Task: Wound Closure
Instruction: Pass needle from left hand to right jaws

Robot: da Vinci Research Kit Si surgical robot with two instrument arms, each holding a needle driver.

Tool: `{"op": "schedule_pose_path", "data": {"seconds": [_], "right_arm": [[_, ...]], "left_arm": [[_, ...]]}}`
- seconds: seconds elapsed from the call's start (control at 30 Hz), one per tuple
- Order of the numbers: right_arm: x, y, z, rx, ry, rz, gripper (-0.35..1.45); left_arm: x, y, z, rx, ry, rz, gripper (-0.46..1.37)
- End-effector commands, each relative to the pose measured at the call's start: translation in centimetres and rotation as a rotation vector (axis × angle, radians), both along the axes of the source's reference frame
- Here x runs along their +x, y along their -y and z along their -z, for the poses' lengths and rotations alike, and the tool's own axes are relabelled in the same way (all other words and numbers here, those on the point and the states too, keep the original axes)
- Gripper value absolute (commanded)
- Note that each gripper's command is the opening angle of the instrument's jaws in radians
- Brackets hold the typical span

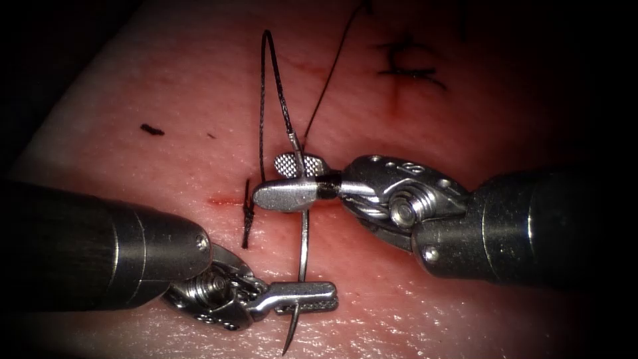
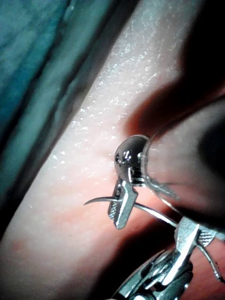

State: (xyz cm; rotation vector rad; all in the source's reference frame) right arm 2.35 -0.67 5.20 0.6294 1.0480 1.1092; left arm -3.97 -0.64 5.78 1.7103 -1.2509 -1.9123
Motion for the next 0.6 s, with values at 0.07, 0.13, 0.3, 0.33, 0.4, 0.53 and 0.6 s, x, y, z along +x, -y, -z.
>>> {"op": "schedule_pose_path", "data": {"seconds": [0.07,0.13,0.3,0.33,0.4,0.53,0.6], "right_arm": [[0.00,0.00,0.01,0.001,-0.003,0.003,0.73],[0.00,0.02,0.02,0.002,-0.003,0.008,0.72],[-0.01,0.04,0.02,0.004,-0.004,0.017,0.71],[0.00,0.04,0.01,0.003,-0.004,0.017,0.71],[-0.01,0.05,0.01,0.004,-0.006,0.019,0.64],[-0.01,0.08,0.01,0.006,-0.008,0.033,0.52],[-0.01,0.10,0.01,0.010,-0.007,0.043,0.13]], "left_arm": [[-0.01,0.00,-0.01,0.002,-0.007,-0.006,-0.35],[-0.01,-0.01,-0.01,0.002,-0.008,-0.005,-0.35],[-0.01,-0.02,-0.01,0.003,-0.007,-0.005,-0.35],[-0.01,-0.02,-0.01,0.003,-0.007,-0.005,-0.35],[-0.01,-0.02,-0.01,0.003,-0.007,-0.005,-0.35],[-0.01,-0.03,-0.01,0.004,-0.006,-0.005,-0.35],[-0.01,-0.03,-0.01,0.004,-0.006,-0.005,-0.35]]}}
